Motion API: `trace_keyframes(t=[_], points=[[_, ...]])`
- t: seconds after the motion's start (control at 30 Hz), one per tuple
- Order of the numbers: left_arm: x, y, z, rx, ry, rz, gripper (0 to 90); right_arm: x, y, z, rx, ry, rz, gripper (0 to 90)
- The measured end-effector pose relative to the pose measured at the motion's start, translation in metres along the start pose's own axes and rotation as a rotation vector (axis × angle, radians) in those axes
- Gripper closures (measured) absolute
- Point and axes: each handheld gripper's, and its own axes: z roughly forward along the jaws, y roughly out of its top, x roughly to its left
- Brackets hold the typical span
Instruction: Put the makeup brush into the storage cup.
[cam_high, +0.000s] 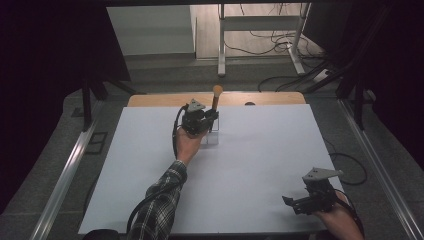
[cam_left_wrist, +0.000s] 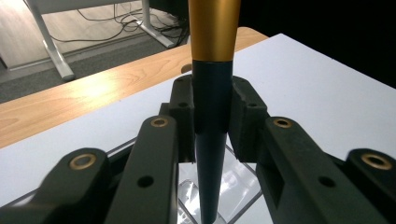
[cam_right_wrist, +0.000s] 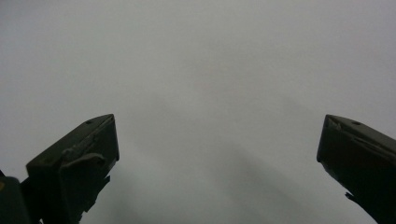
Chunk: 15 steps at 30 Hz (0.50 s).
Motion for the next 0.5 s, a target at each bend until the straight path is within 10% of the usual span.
trace_keyframes(t=[0.2,0.5], points=[[-0.0008,-0.0005,-0.0007,-0.001,0.011,0.007,72.9,0.0002,0.0000,0.0003,0.003,0.000,-0.002,0.0],[-0.0023,0.0032,-0.0051,-0.007,0.009,0.032,39.0,0.0004,0.0001,0.0005,0.003,-0.002,-0.004,0.0]])
